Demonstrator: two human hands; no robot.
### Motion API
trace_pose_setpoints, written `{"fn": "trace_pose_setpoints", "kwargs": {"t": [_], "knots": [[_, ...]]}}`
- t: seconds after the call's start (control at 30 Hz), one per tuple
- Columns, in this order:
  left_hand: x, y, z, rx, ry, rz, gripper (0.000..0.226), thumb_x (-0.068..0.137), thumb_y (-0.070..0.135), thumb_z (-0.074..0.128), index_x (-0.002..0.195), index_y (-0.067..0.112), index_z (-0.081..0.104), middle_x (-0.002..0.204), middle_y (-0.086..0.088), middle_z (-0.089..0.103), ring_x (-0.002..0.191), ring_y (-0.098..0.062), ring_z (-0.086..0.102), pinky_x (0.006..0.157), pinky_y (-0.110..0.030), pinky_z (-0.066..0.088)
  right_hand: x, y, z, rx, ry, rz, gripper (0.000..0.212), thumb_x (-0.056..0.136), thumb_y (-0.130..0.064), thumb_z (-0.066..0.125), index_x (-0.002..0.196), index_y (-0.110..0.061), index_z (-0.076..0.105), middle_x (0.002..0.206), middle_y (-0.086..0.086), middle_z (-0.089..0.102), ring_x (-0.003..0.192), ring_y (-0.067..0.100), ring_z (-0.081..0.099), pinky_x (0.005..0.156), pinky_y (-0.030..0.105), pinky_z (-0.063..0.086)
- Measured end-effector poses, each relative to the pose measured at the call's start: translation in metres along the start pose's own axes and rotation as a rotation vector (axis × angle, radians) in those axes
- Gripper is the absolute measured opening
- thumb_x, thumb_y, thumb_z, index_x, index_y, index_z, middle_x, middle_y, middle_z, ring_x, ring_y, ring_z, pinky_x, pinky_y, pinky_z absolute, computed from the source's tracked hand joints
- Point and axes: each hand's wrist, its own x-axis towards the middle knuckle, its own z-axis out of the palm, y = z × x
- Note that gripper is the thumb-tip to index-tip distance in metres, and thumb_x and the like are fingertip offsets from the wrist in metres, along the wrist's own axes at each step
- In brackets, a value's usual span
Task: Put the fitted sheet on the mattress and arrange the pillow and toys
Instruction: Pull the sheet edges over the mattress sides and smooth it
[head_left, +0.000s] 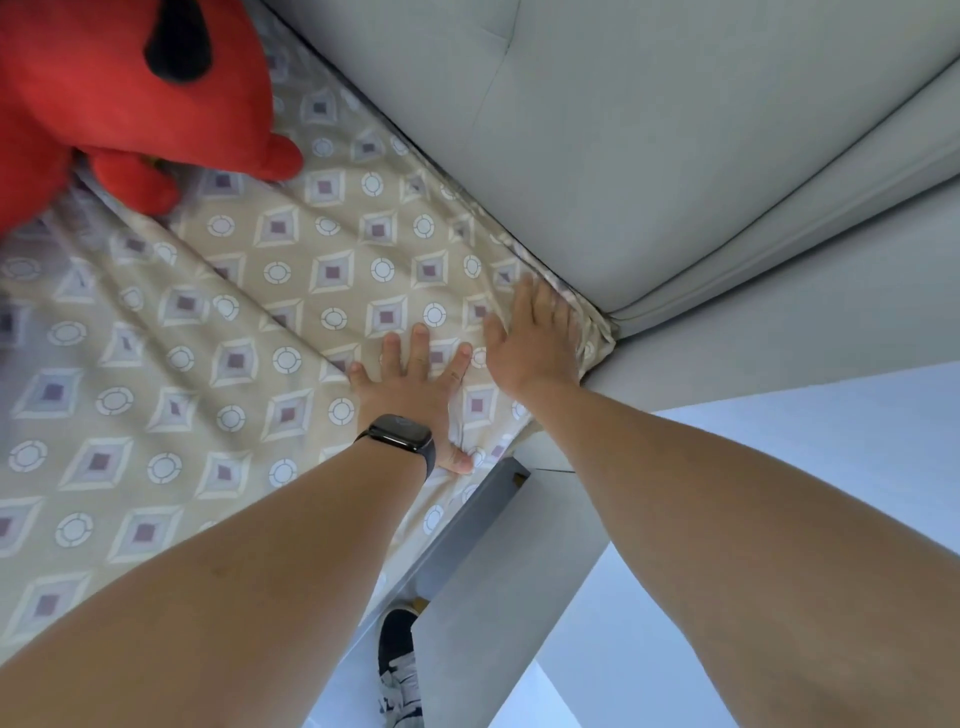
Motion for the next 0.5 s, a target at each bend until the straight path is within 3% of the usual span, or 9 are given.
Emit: {"fn": "trace_pose_setpoints", "kwargs": {"t": [0.13,0.27,0.33,0.4,0.43,0.5], "knots": [[0.0,-0.002,0.001,-0.019,0.011,0.021,0.141,0.057,0.081,0.073,0.148,0.047,-0.029,0.16,-0.006,-0.033,0.15,-0.04,-0.021,0.115,-0.07,0.005,0.017,0.005,-0.004,-0.002,0.007,0.132,0.063,0.105,-0.046,0.015,0.162,-0.022,-0.001,0.169,-0.006,-0.001,0.154,0.014,0.0,0.124,0.046,0.0],[-0.003,-0.01,0.006,-0.053,0.046,0.083,0.127,0.064,0.082,0.065,0.152,0.047,-0.019,0.163,-0.006,-0.027,0.151,-0.039,-0.017,0.116,-0.068,0.005,0.011,0.006,0.001,0.053,0.191,0.141,0.062,0.107,-0.034,0.026,0.16,-0.008,0.009,0.168,0.009,0.013,0.153,0.021,0.011,0.125,0.04,0.007],[-0.005,-0.016,0.003,-0.055,0.121,0.104,0.102,0.076,0.078,0.057,0.155,0.044,0.002,0.166,-0.007,-0.005,0.152,-0.039,0.005,0.113,-0.066,0.023,0.01,0.002,0.003,0.088,0.259,0.184,0.064,0.106,-0.033,0.034,0.159,-0.004,0.014,0.165,0.013,0.02,0.152,0.025,0.016,0.124,0.037,0.01],[-0.002,-0.022,-0.006,-0.101,0.294,0.089,0.062,0.09,0.062,0.048,0.141,0.031,0.032,0.149,-0.007,0.039,0.128,-0.035,0.047,0.087,-0.05,0.047,0.009,-0.003,0.001,0.108,0.267,0.231,0.067,0.104,-0.033,0.038,0.158,-0.003,0.014,0.165,0.013,0.019,0.151,0.025,0.017,0.123,0.036,0.01],[0.001,-0.023,-0.015,-0.131,0.365,0.062,0.047,0.095,0.054,0.047,0.131,0.025,0.039,0.132,-0.003,0.052,0.111,-0.033,0.058,0.074,-0.042,0.045,0.015,-0.005,-0.001,0.109,0.235,0.261,0.069,0.102,-0.035,0.038,0.159,-0.003,0.013,0.165,0.013,0.017,0.152,0.025,0.015,0.124,0.037,0.009],[0.005,-0.021,-0.028,-0.135,0.403,0.03,0.038,0.099,0.045,0.049,0.126,0.019,0.043,0.117,-0.001,0.058,0.098,-0.03,0.063,0.065,-0.038,0.038,0.026,-0.009,-0.008,0.07,0.119,0.323,0.077,0.099,-0.043,0.037,0.159,-0.002,0.01,0.166,0.013,0.012,0.152,0.026,0.012,0.123,0.038,0.008]]}}
